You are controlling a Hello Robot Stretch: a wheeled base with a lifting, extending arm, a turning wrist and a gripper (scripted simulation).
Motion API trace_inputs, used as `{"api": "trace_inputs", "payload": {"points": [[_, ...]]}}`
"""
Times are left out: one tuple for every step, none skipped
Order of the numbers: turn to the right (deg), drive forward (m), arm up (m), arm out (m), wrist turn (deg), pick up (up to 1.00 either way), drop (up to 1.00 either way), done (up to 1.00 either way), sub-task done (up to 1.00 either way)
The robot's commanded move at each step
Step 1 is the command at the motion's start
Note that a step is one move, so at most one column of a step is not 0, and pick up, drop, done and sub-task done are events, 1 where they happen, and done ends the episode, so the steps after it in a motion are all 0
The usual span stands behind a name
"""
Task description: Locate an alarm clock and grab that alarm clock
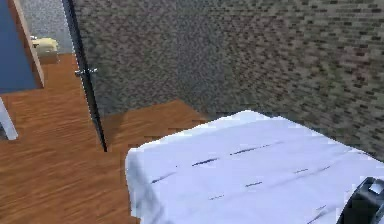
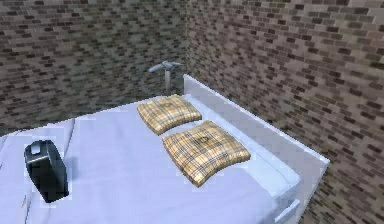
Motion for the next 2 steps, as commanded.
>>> {"api": "trace_inputs", "payload": {"points": [[-36.0, 0.00, 0.00, 0.00, 0.0, 0.00, 0.00, 0.00, 0.00], [0.0, 0.00, 0.50, 0.00, 0.0, 0.00, 0.00, 0.00, 0.00]]}}
